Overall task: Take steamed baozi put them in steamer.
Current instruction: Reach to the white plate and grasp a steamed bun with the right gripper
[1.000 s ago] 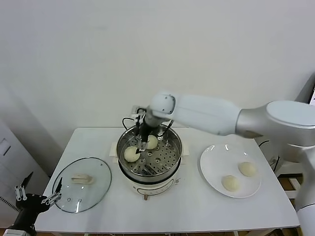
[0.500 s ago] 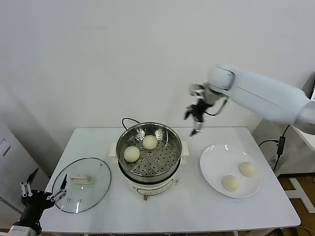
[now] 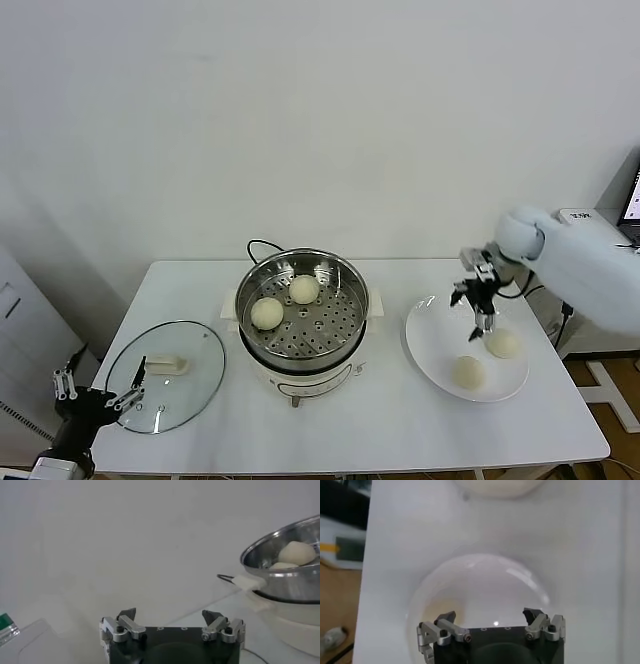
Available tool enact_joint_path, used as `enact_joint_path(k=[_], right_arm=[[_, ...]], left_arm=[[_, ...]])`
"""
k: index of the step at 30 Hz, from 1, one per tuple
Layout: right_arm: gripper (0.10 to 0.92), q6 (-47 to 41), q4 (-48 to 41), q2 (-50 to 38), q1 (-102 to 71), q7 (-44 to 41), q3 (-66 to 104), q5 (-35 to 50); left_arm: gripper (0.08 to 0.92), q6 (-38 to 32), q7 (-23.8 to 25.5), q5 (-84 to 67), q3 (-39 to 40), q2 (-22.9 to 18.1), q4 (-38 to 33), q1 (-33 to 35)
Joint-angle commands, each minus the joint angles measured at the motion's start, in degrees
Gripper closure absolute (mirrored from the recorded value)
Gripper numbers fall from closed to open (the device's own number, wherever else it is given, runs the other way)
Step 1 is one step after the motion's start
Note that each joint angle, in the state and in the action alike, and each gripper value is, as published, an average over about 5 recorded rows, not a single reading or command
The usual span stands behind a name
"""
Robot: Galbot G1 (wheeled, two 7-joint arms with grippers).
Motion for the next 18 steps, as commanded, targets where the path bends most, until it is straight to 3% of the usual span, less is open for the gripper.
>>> enact_joint_path(k=[1,18], right_arm=[[0.203,2.1,0.4,-3.0,-9.2,-1.0,5.7,-5.7],[0.224,1.7,-0.8,0.2,-12.4,3.7,6.1,-5.6]], left_arm=[[0.177,0.0,0.0,0.5,0.2,-0.2,0.0,0.1],[0.177,-0.6,0.1,0.3,-0.7,-0.7,0.0,1.1]])
